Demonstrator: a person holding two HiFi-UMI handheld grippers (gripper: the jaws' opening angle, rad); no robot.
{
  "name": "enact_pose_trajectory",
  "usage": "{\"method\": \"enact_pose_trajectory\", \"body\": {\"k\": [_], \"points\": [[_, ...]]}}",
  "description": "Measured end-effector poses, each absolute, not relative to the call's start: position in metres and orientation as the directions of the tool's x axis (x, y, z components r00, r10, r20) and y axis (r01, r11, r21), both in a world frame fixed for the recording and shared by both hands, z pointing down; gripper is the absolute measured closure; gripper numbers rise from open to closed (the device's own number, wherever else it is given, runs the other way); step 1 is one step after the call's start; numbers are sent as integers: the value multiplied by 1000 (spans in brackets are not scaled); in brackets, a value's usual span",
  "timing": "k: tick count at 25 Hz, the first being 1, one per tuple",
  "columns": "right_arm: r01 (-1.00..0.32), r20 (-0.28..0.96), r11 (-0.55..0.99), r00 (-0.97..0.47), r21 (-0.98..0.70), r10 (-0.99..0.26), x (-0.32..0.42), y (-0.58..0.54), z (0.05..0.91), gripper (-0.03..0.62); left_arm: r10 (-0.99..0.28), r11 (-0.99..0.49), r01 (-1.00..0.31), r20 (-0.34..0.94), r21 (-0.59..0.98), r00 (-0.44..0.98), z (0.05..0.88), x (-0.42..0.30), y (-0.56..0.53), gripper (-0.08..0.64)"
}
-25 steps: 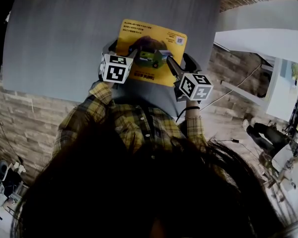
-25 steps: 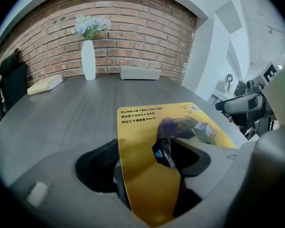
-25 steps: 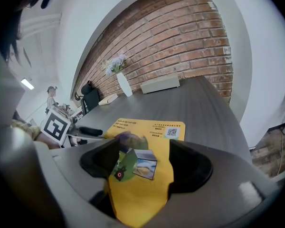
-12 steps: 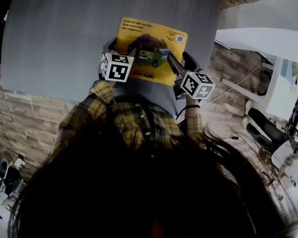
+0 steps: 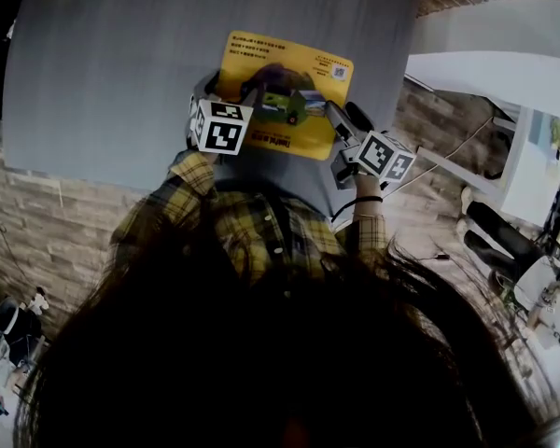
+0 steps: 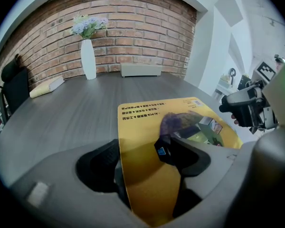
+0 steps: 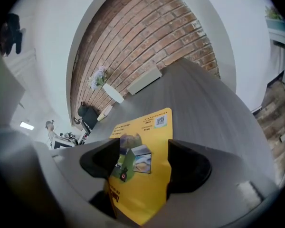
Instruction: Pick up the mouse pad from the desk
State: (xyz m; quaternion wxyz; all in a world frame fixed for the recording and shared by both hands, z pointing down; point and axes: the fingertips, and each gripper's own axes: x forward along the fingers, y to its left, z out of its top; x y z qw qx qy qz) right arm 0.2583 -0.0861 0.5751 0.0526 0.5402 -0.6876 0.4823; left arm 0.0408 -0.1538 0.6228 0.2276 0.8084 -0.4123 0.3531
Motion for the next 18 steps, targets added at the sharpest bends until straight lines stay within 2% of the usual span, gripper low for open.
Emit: {"method": "enact_pose_trajectory", "body": {"k": [5,18], "points": [[-732,613,-102,-475,-673,-631,257,-76,587,279,-495,-556,-828,767,80,407,624,40,-153,204],[-673,660,-184,-568,-717,-492,259,-73,596,281,-490,-554,-828,773,81,403,623,40,-151,204]]}}
